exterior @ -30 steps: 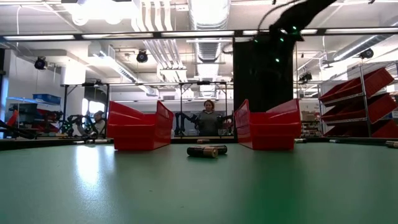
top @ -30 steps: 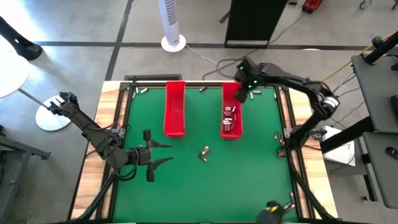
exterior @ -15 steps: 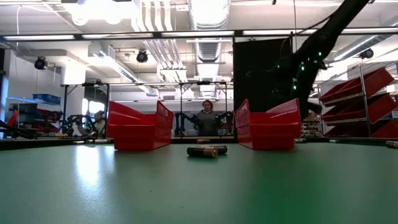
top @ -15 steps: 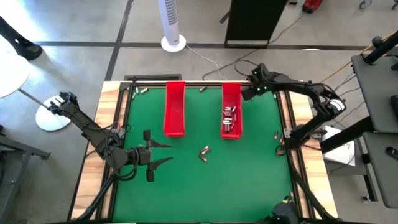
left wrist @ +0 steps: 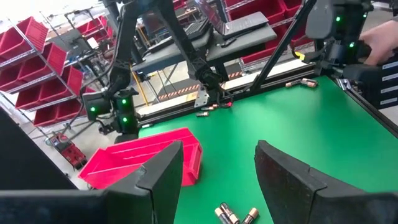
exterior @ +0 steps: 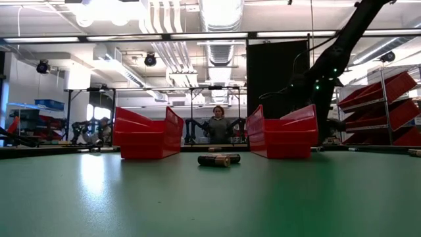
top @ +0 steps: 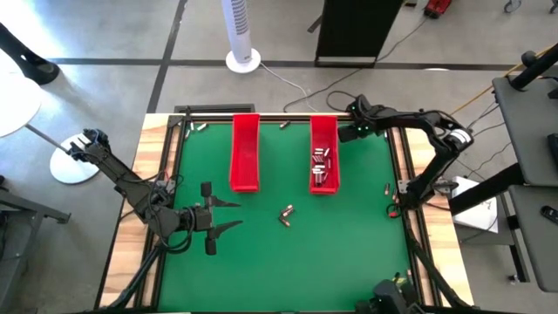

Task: Sort batteries
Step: Put the silver battery into the right red bin

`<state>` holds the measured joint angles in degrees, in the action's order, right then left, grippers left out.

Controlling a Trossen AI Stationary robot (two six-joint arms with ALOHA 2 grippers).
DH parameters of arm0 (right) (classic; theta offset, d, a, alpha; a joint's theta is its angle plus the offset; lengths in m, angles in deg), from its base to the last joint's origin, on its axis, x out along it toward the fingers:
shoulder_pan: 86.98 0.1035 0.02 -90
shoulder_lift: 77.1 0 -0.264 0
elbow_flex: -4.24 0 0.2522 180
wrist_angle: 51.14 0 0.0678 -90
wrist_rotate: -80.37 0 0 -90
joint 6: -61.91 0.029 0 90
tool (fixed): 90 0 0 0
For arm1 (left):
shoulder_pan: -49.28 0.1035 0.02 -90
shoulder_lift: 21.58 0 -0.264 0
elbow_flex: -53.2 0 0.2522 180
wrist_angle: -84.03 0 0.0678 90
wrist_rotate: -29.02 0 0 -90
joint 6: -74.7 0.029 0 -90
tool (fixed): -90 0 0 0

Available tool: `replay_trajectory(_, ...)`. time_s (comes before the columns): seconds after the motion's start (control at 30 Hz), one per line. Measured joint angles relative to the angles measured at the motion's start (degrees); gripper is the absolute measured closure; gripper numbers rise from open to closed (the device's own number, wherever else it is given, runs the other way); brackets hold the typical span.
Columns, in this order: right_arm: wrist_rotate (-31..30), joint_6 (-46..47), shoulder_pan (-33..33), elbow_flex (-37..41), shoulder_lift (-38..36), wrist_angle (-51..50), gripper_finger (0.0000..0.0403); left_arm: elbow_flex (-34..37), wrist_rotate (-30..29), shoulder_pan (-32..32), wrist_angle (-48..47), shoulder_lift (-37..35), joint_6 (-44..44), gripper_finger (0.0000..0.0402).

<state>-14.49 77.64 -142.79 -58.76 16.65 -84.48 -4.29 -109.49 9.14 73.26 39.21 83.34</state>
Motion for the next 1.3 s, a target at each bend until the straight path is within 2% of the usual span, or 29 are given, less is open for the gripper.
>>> replay_trajectory(0.47,0.37,0.83,0.04,0.0,0.97,0.21,0.0356,0.0,0.0,0.0,-0.02,0.0,0.07,0.0222)
replay_trajectory(0.77,0.31,0.13,0.04,0.07,-0.12,-1.62,0.0351,0.0,0.0,0.0,0.0,0.0,0.07,0.0222)
replay_trajectory(1.07,0.16,-1.34,0.65,0.37,-12.4,-11.84,0.0356,0.0,0.0,0.0,0.0,0.0,0.09,0.0222)
replay_trajectory(1.3,0.37,-1.4,7.7,0.33,-24.82,-13.39,0.0361,0.0,0.02,0.0,1.52,-0.02,0.95,0.0222)
